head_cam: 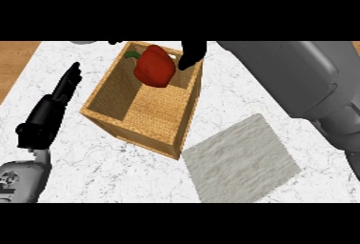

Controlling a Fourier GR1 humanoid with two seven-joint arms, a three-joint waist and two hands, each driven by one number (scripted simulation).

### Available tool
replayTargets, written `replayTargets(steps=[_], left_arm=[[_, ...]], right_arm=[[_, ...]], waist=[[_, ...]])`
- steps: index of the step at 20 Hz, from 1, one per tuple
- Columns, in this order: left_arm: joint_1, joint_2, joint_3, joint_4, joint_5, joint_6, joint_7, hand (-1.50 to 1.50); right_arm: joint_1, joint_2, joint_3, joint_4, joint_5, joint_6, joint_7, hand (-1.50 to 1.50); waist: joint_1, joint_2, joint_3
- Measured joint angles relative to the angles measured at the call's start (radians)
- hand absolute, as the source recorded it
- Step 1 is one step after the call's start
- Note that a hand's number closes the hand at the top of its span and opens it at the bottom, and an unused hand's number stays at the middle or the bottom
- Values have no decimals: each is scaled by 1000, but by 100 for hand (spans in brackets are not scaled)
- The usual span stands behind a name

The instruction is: Pick the bell pepper from the placemat and place it in the basket

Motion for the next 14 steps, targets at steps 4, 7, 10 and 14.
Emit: replayTargets(steps=[4,7,10,14], left_arm=[[18,7,12,-18,9,-12,3,0],[16,10,19,-19,12,-16,8,0],[14,3,16,-3,1,-10,-2,0],[10,3,16,-12,4,-15,5,0]], right_arm=[[11,11,-3,6,-21,20,0,-150],[18,29,-46,30,-78,31,18,-150],[21,63,-127,77,-182,64,83,-150],[-12,74,-267,193,-317,90,188,-150]], waist=[[-3,-2,0],[-5,-2,0],[-10,-2,0],[-3,-2,-1]])
